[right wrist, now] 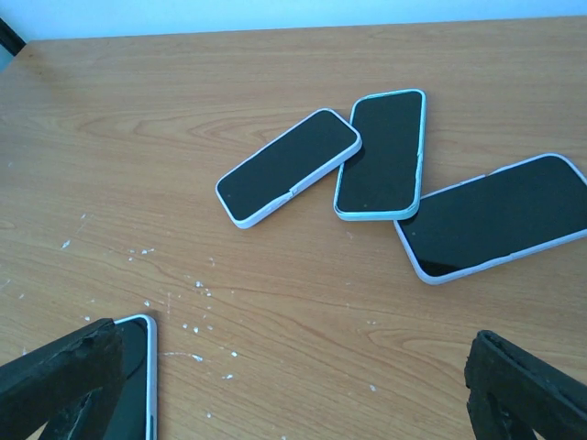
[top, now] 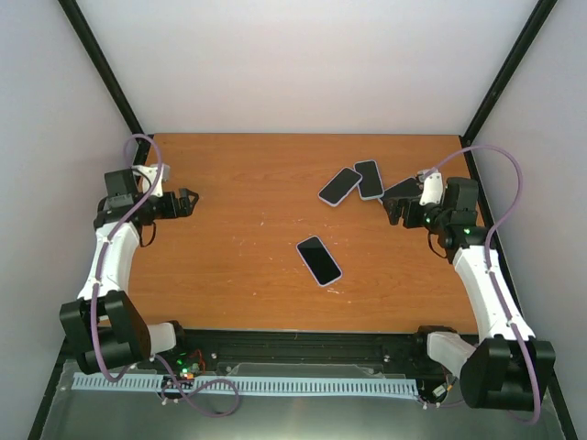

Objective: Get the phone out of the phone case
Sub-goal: Pick up the phone at the center of the board.

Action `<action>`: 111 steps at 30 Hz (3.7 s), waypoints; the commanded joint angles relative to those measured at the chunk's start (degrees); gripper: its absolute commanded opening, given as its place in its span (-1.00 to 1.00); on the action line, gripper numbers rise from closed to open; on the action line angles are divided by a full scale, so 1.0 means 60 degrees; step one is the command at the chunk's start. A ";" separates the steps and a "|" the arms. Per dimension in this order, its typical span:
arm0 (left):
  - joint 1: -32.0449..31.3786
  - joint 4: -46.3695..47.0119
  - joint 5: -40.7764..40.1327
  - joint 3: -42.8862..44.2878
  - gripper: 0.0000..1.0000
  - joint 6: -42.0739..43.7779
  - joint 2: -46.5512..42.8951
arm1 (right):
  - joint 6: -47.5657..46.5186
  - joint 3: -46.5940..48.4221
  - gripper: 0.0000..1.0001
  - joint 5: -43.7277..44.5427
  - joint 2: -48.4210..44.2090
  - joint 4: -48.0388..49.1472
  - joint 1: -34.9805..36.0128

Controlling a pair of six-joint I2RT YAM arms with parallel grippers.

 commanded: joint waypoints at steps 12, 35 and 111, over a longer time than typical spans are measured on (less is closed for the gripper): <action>-0.0044 0.0826 0.0216 0.0432 0.99 -0.1228 -0.0771 | 0.0894 0.1121 1.00 -0.1602 0.1922 0.0092 -0.0006; -0.0044 0.1232 0.0186 0.0303 0.99 -0.1637 -0.0889 | 0.6966 0.0348 0.81 -0.1006 0.5433 0.5555 0.1666; -0.0045 0.0768 0.2692 0.1332 0.99 0.0476 -0.1361 | 0.7578 0.2904 -0.83 -0.5175 0.6455 0.9089 0.1988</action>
